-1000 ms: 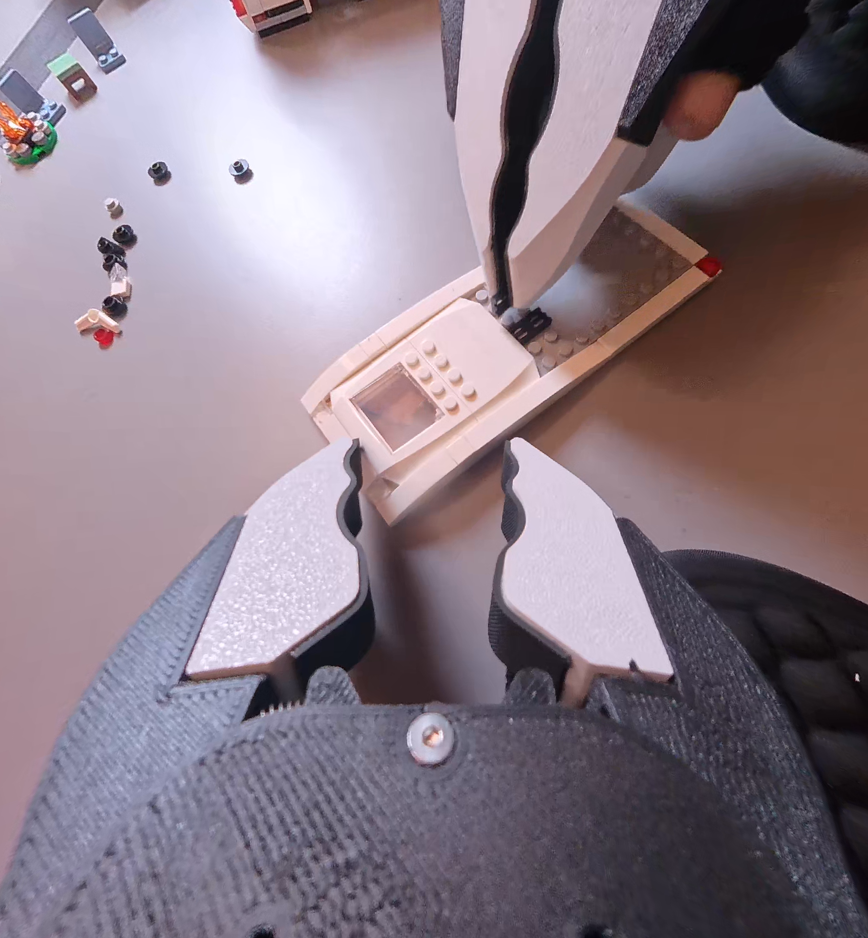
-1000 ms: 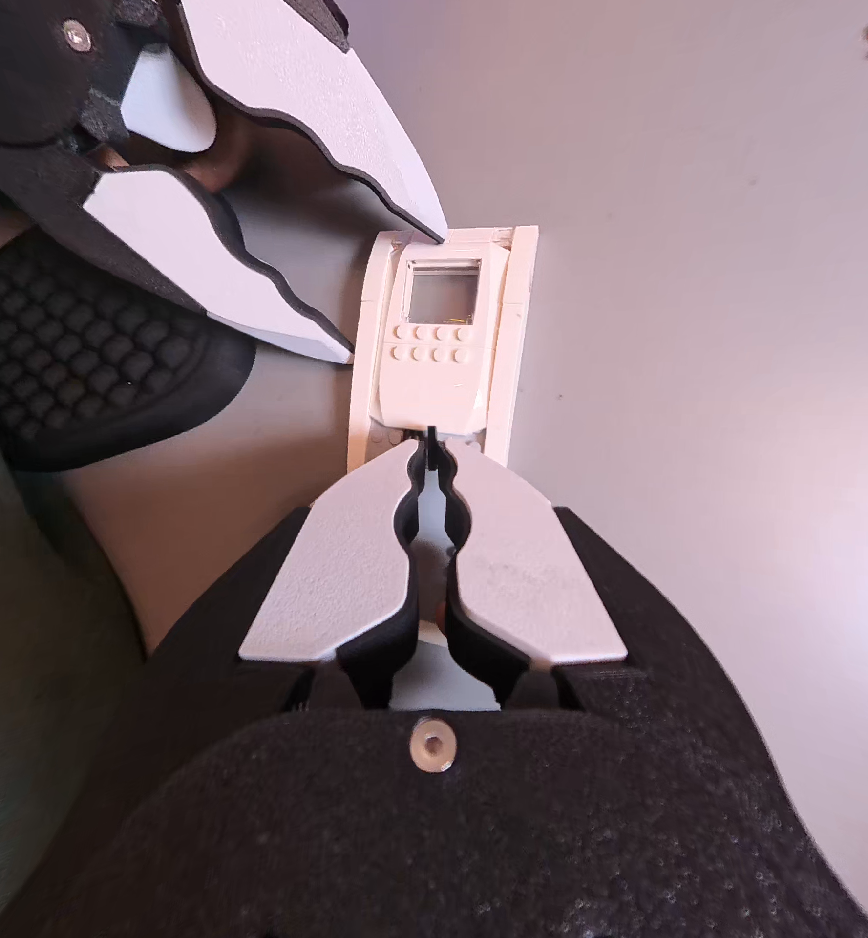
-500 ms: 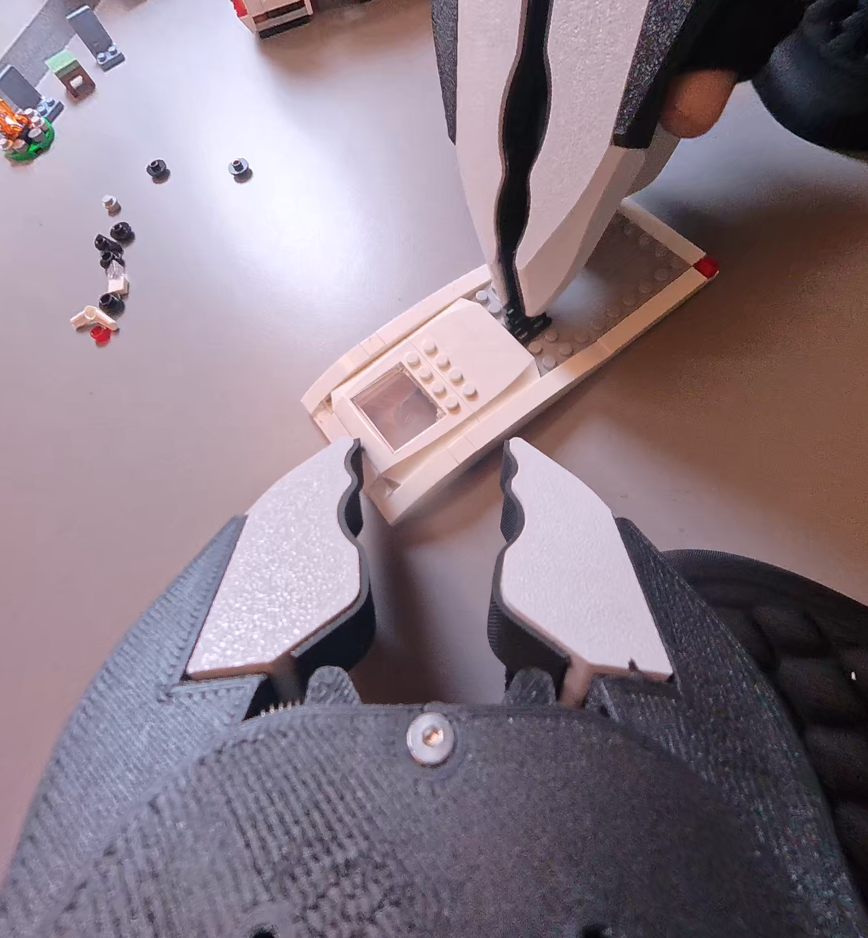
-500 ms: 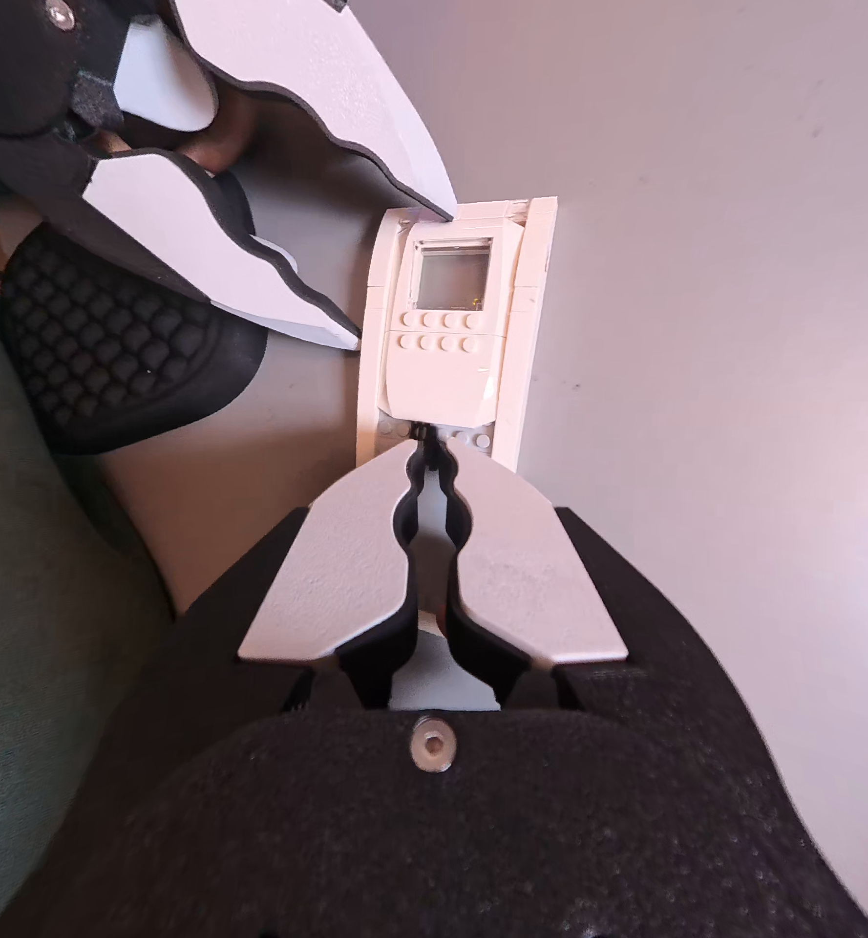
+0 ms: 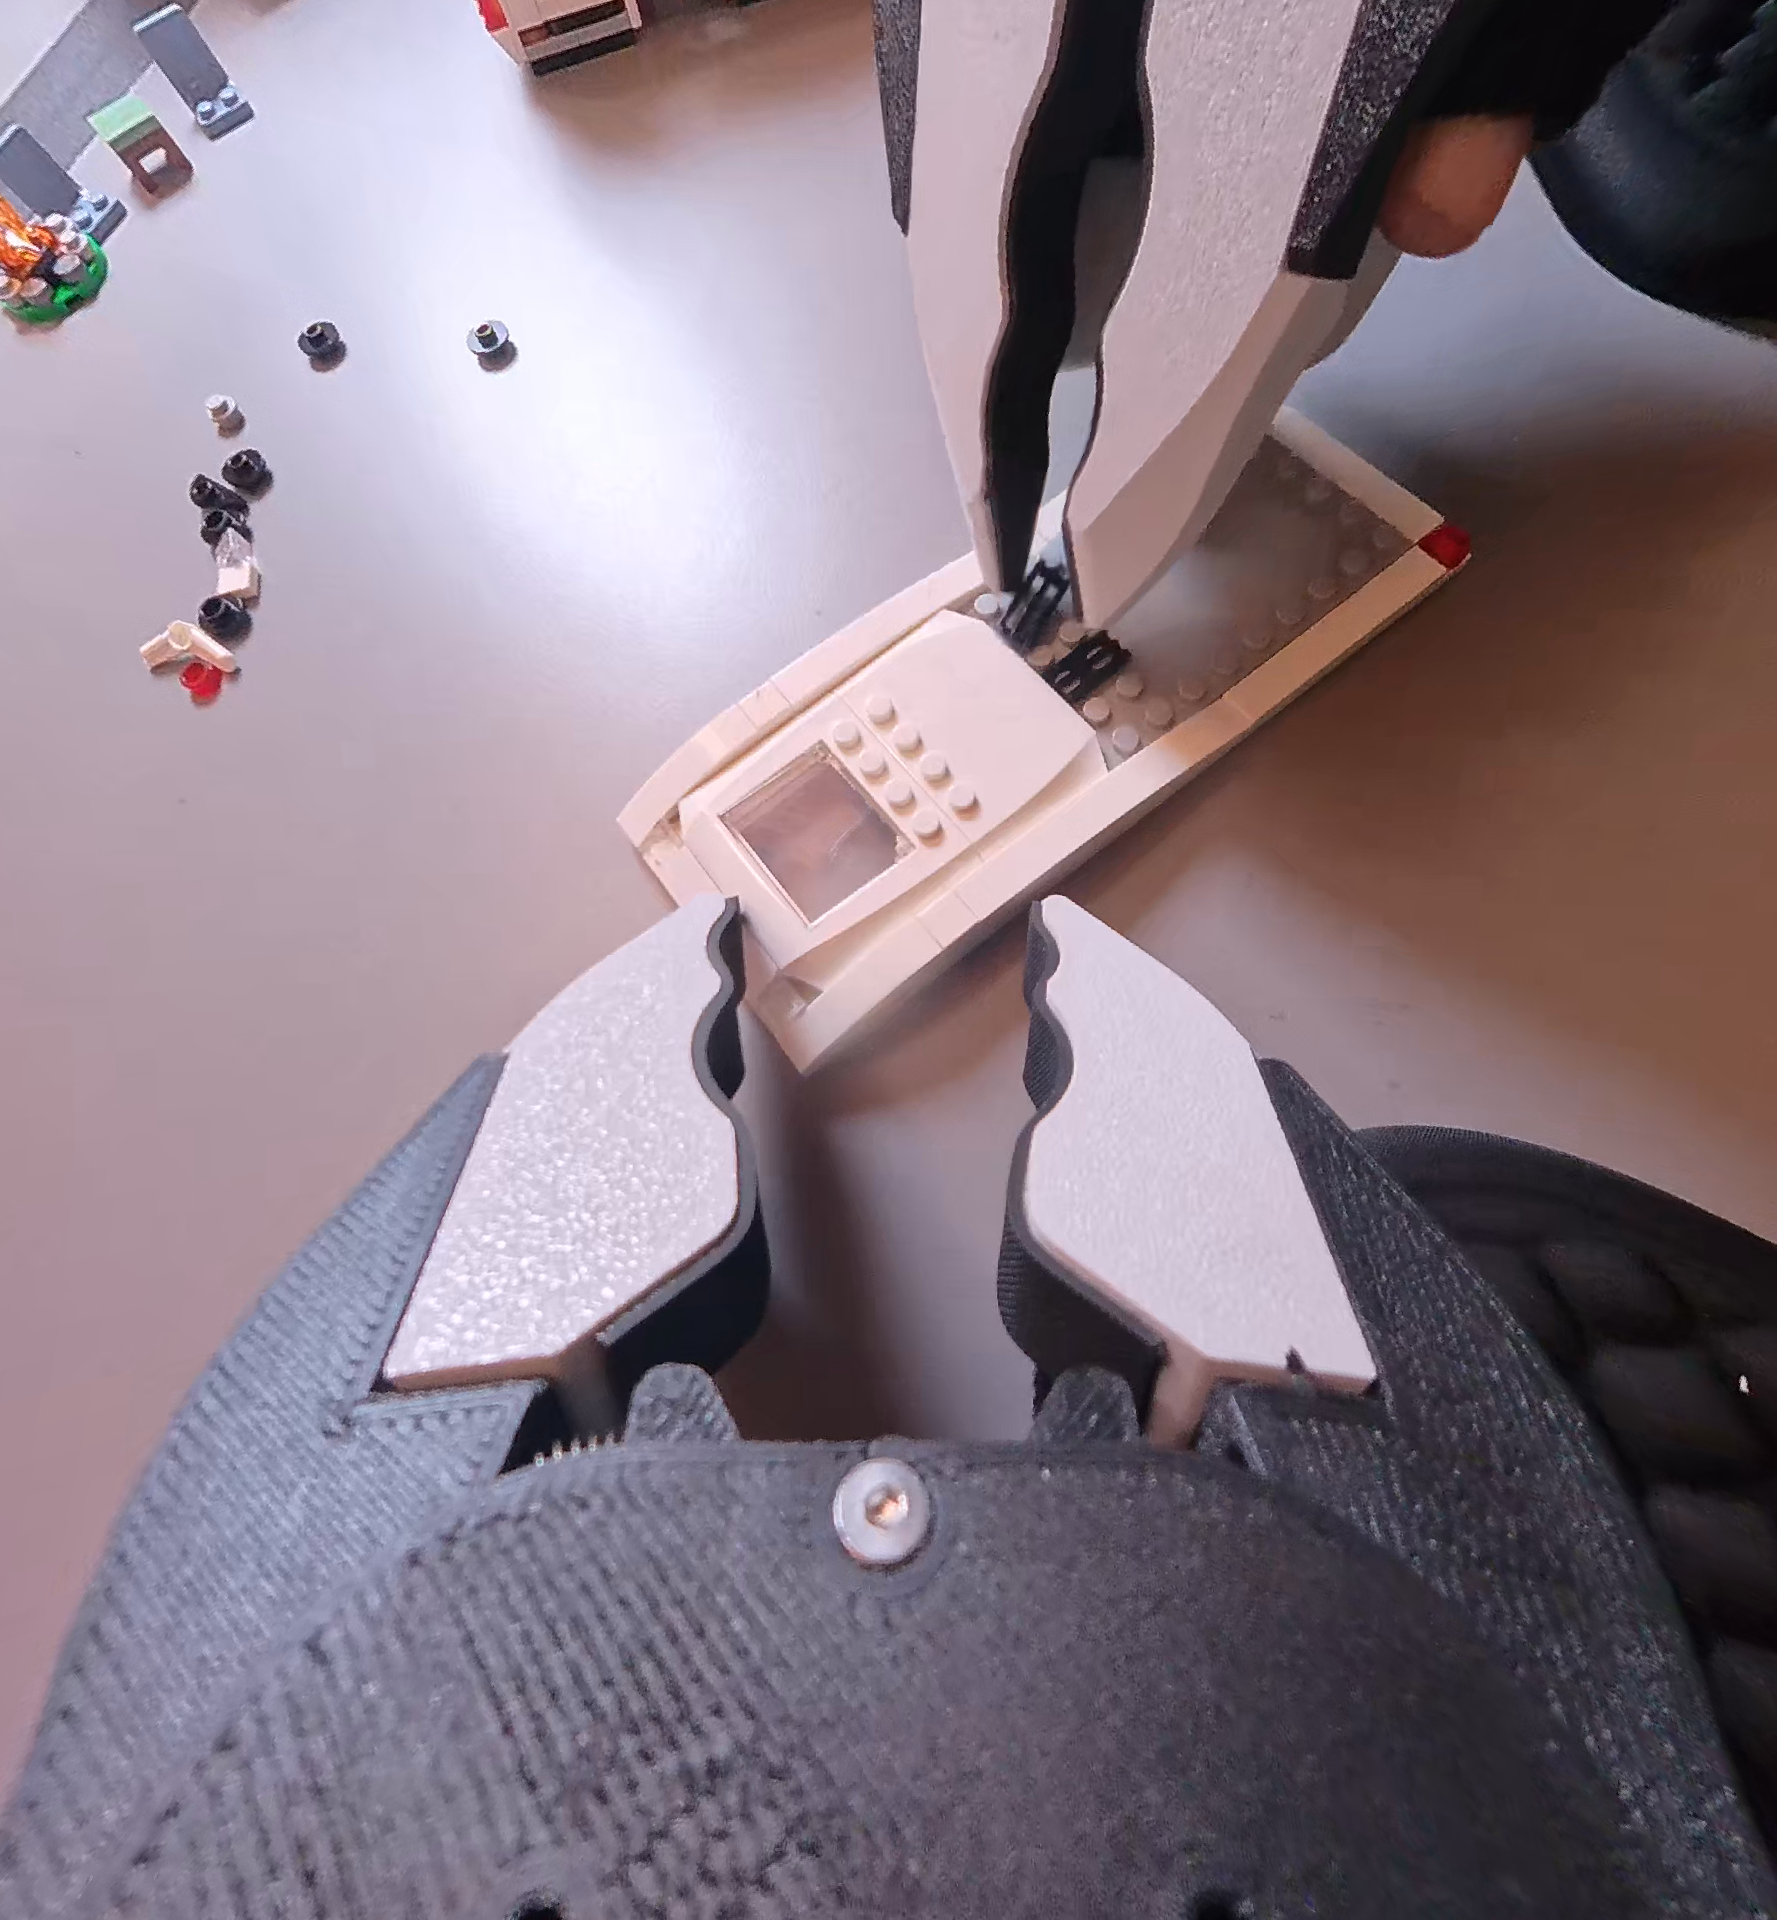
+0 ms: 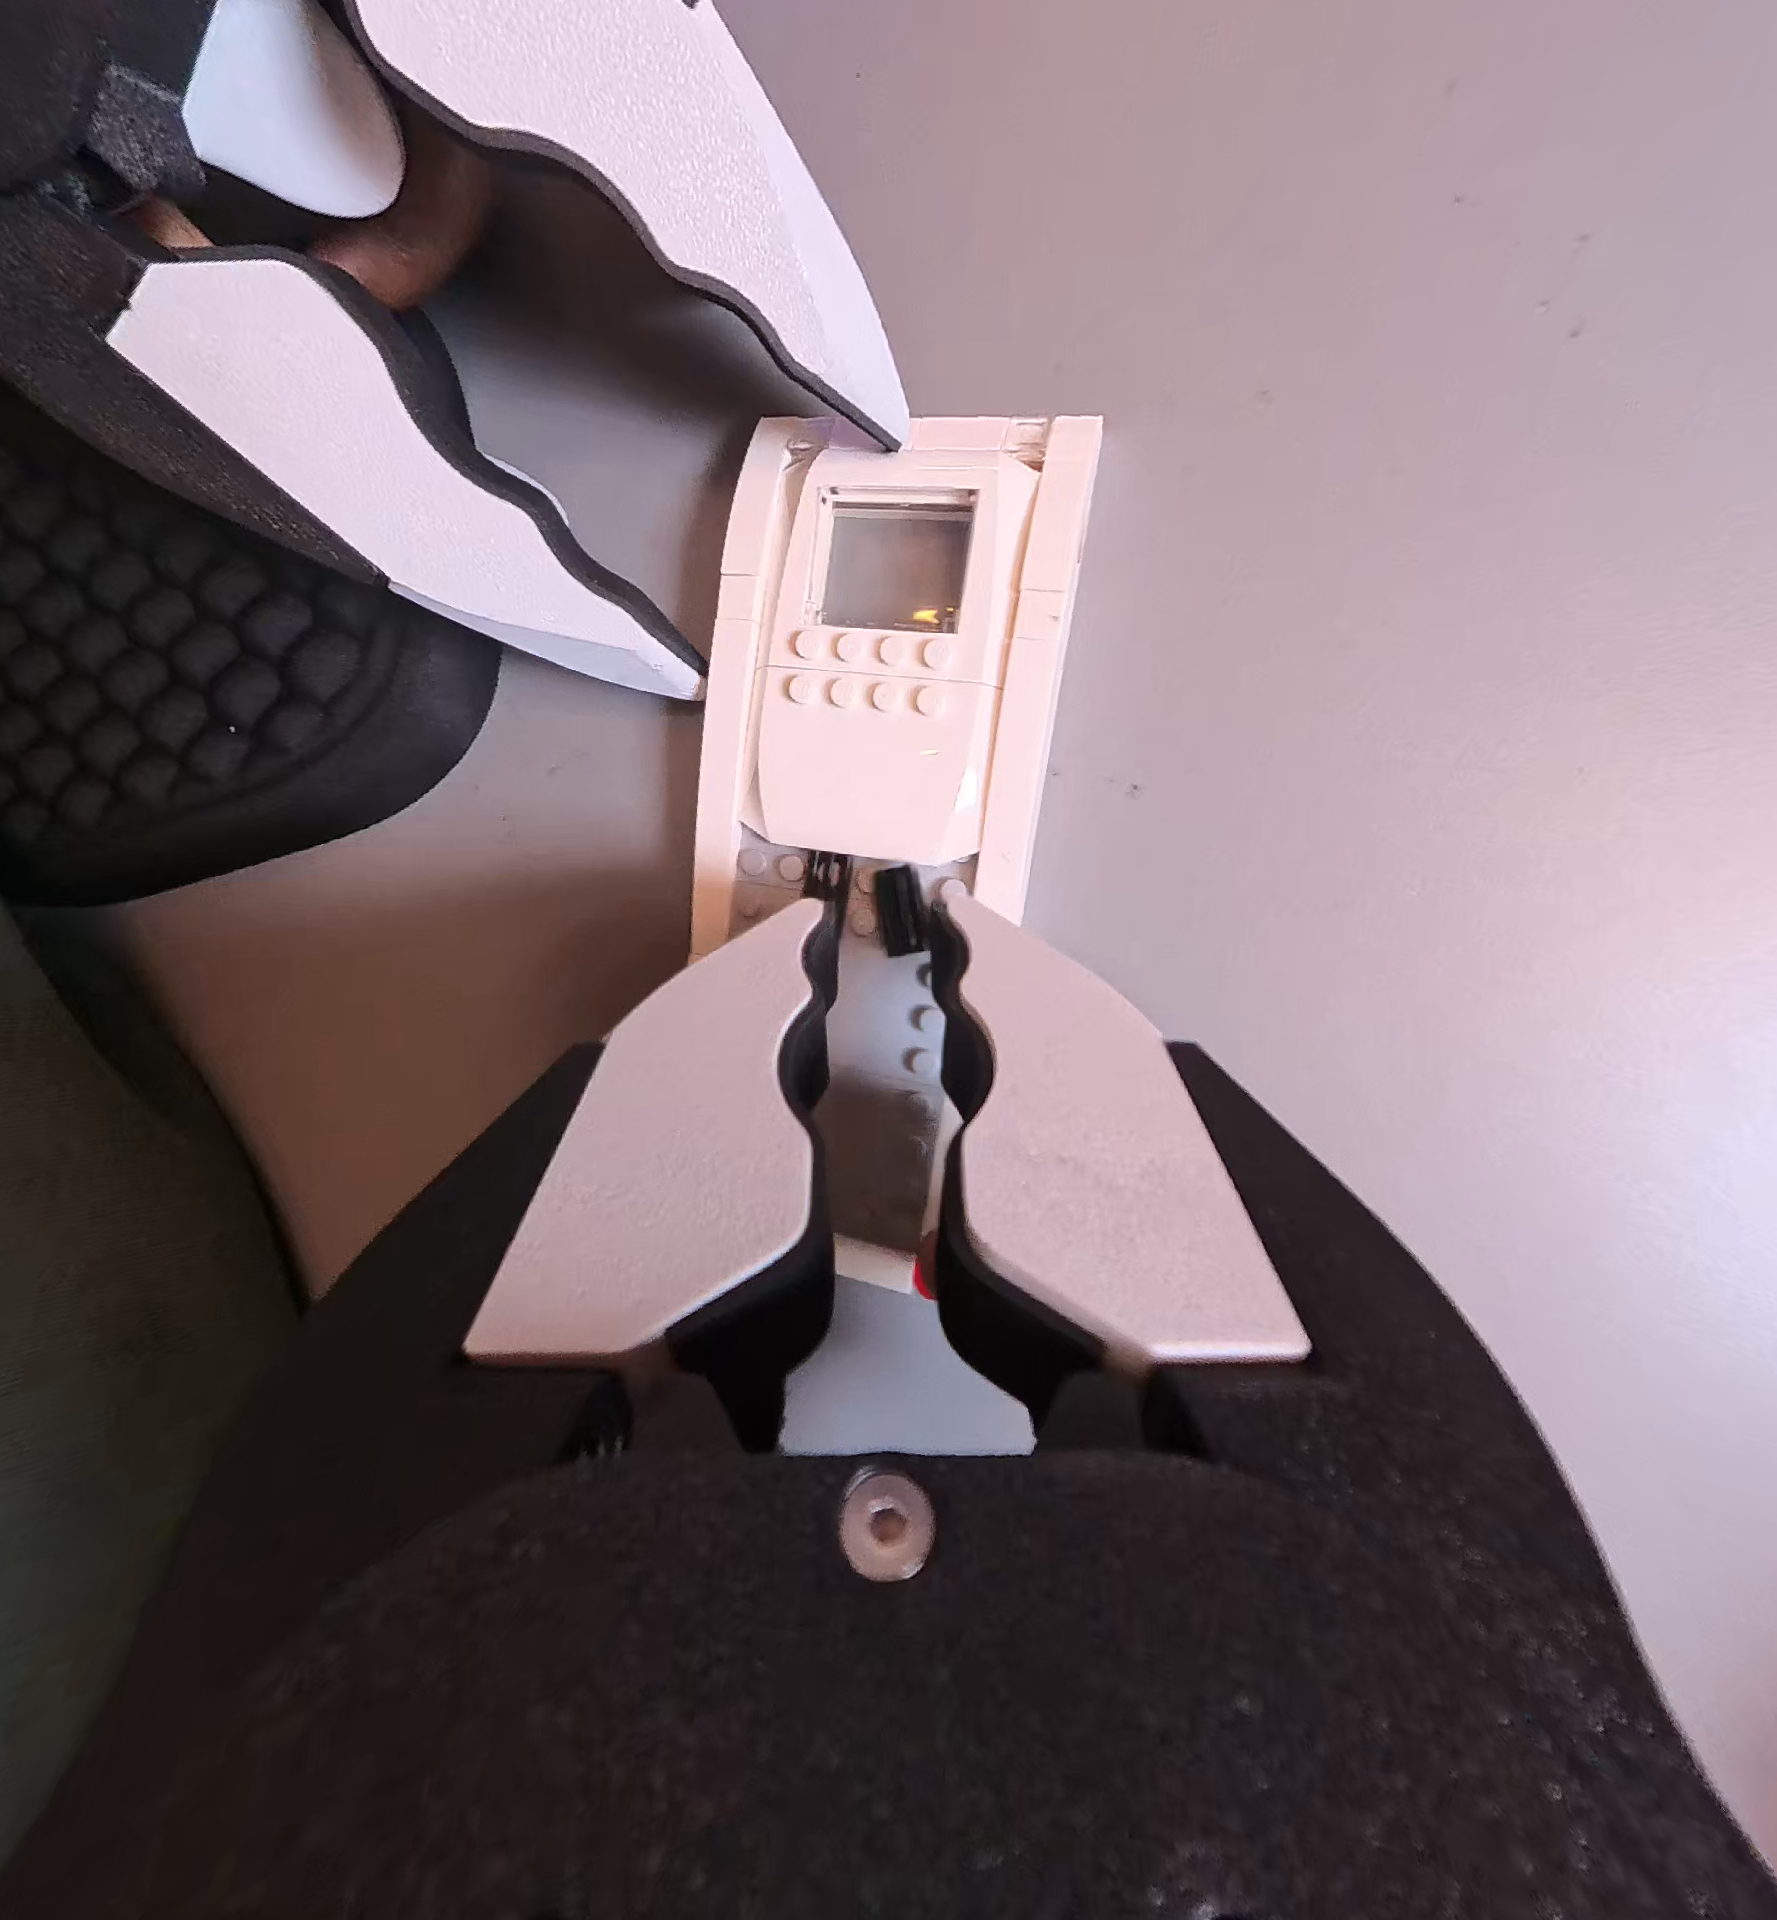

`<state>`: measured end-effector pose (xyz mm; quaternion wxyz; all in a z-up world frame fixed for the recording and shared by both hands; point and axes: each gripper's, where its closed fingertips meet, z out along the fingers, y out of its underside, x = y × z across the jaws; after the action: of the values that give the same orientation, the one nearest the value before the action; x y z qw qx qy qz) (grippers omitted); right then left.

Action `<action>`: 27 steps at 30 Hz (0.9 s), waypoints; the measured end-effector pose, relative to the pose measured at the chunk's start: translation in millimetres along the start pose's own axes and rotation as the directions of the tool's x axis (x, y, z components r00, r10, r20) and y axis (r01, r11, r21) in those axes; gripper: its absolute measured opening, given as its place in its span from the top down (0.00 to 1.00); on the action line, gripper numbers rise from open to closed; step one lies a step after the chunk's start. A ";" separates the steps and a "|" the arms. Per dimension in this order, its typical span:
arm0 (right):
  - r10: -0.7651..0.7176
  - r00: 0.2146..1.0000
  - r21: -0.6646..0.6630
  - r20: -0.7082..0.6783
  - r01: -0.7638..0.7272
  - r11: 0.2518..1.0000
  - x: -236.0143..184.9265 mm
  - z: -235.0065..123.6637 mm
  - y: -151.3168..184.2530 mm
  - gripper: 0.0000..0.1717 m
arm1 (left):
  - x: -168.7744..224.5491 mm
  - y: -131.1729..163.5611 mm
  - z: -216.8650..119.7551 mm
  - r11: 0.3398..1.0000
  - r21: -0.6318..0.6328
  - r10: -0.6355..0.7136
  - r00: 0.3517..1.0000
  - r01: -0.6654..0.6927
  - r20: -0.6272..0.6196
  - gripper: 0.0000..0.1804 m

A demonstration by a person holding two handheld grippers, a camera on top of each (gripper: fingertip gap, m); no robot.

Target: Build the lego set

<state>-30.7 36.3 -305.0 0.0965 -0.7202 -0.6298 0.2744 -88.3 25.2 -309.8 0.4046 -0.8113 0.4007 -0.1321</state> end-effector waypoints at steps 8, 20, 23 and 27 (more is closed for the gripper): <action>-0.038 0.998 0.001 -0.041 0.038 0.999 5.3 -3.3 1.8 0.93 | -0.1 0.0 0.0 1.000 -0.002 0.001 1.000 -0.001 0.001 0.71; -0.104 0.990 -0.019 -0.100 0.102 0.995 0.3 0.1 2.5 0.96 | 0.0 0.2 0.0 1.000 -0.007 0.008 1.000 -0.008 0.008 0.71; -0.062 0.993 -0.014 -0.101 0.061 0.998 -0.8 1.2 1.1 0.96 | 0.2 0.3 -0.1 1.000 -0.008 0.009 1.000 -0.009 0.009 0.71; -0.014 0.995 -0.014 -0.101 0.012 1.000 -0.5 2.3 1.7 0.96 | 0.2 0.5 -0.3 1.000 -0.011 0.015 1.000 -0.015 0.014 0.72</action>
<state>-30.5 34.9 -307.6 0.1253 -0.7297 -0.6306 0.2328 -88.6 24.7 -310.0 0.4041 -0.8113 0.4046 -0.1213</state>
